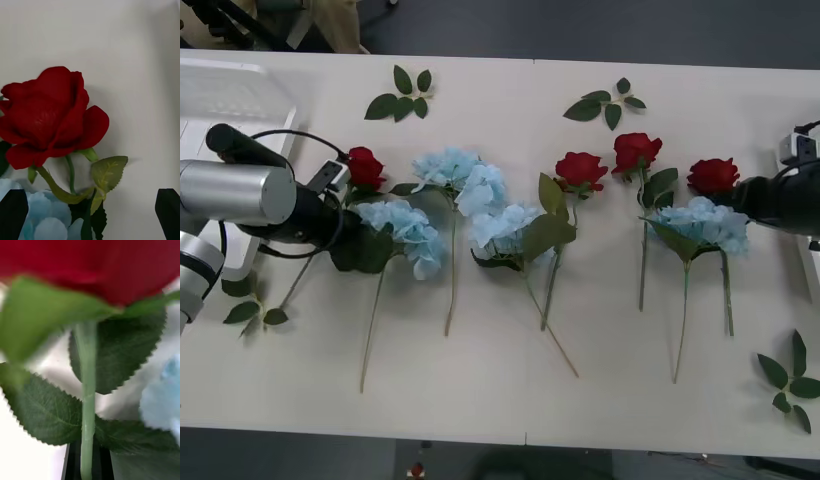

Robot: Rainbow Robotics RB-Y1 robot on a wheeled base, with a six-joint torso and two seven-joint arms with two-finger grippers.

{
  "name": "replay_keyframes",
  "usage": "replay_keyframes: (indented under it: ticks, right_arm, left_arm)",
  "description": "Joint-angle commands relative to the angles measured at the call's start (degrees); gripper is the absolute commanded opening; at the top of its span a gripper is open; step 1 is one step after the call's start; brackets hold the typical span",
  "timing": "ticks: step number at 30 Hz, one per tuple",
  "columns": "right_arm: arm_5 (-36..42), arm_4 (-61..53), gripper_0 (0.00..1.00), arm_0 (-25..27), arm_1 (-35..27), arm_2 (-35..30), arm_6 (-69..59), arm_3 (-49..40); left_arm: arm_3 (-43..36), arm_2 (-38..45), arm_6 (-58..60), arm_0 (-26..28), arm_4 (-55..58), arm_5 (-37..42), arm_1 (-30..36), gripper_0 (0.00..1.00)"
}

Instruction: Put the red flowers into the right box and the blue flowers into the left box

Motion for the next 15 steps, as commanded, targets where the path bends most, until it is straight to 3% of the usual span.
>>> replay_keyframes:
  ticks: [1,9,15]
  right_arm:
    - [-1.0,0.7,1.0,-2.3,0.0,0.6,-0.4,0.3]
    - [-3.0,2.1,1.0,-5.2,2.6,0.9,0.4,5.5]
    - [-4.9,3.0,1.0,-7.3,3.0,3.9,0.9,9.6]
  left_arm:
    - [-0.9,4.4,-0.2,-0.7,0.6,-0.6,1.8,0.0]
    - [-6.6,4.9,-1.2,-0.7,9.1,-0.3,7.1,0.0]
    - [-13.7,5.3,-2.4,-0.7,24.6,-0.3,11.3,0.0]
